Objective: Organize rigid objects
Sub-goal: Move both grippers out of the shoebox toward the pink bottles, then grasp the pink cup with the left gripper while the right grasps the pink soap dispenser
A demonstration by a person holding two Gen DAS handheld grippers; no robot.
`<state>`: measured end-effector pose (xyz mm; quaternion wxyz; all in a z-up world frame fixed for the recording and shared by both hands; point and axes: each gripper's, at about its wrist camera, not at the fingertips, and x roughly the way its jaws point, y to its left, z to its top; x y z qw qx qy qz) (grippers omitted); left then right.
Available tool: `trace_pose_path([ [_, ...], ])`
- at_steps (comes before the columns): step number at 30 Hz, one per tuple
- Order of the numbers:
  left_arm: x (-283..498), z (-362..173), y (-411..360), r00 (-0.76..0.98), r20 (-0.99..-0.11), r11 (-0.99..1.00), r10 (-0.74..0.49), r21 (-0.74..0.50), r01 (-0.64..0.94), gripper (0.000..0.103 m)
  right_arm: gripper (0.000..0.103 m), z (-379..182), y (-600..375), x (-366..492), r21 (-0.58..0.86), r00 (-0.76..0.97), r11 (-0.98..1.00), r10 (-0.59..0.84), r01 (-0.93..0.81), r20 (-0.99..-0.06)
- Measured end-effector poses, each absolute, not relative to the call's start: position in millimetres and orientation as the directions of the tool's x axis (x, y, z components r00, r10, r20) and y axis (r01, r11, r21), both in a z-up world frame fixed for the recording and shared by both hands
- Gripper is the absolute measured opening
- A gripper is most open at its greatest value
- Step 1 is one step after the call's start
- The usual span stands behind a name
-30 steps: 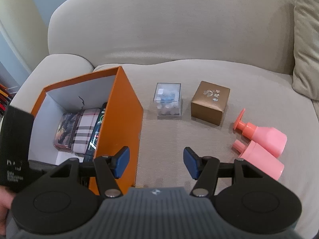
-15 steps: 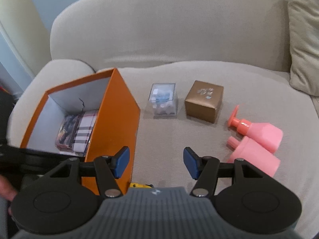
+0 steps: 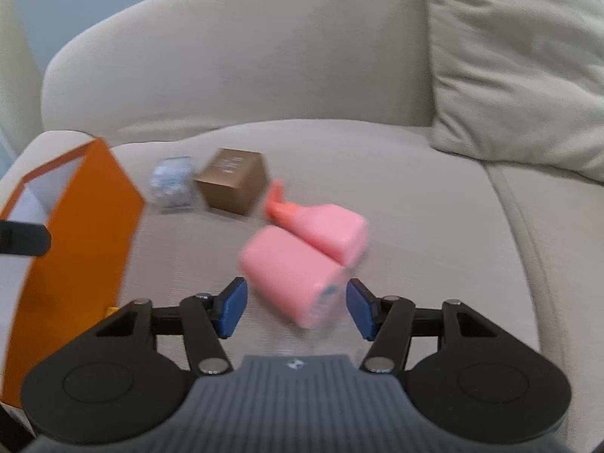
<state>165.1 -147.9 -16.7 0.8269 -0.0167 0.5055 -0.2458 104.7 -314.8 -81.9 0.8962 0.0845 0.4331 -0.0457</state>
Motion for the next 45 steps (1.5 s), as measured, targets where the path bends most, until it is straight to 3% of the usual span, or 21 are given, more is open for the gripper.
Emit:
trace_pose_path([
  [6,182,-57,-191,0.331,-0.838,0.892,-0.434,-0.346,0.293,0.053,0.039,-95,-341,113,0.162,0.624,0.965,-0.003,0.208,-0.782],
  [13,205,-104,-207,0.338,-0.869,0.933,-0.361,-0.339,0.123,0.062,0.039,-106,-354,119,0.241,0.627,0.947,0.057,0.212,-0.777],
  [14,207,-109,-208,0.339,-0.873,0.936,-0.351,-0.335,0.105,0.067,0.039,-107,-354,120,0.231,0.622,0.949,0.049,0.215,-0.782],
  [16,209,-115,-211,0.35,-0.855,0.923,-0.382,-0.371,0.102,0.075,0.039,-107,-355,120,0.204,0.611,0.952,0.024,0.227,-0.791],
  [25,213,-139,-220,0.323,-0.823,0.878,-0.467,-0.476,0.056,0.089,0.039,-110,-363,117,0.224,0.609,0.945,0.034,0.239,-0.792],
  [31,216,-155,-212,0.307,-0.786,0.824,-0.536,-0.566,-0.01,0.092,0.039,-114,-367,118,0.241,0.611,0.938,0.039,0.251,-0.791],
  [33,217,-153,-213,0.31,-0.782,0.823,-0.541,-0.568,0.002,0.085,0.039,-114,-367,119,0.247,0.613,0.936,0.044,0.251,-0.789],
  [36,215,-146,-213,0.303,-0.784,0.825,-0.542,-0.566,0.011,0.082,0.039,-113,-366,119,0.242,0.617,0.938,0.041,0.246,-0.786],
  [39,206,-133,-213,0.331,-0.797,0.857,-0.505,-0.508,0.084,0.079,0.039,-113,-367,118,0.248,0.615,0.937,0.048,0.245,-0.787],
  [45,191,-96,-215,0.435,-0.822,0.922,-0.366,-0.259,0.286,0.075,0.036,-116,-359,119,0.276,0.603,0.939,0.102,0.204,-0.792],
])
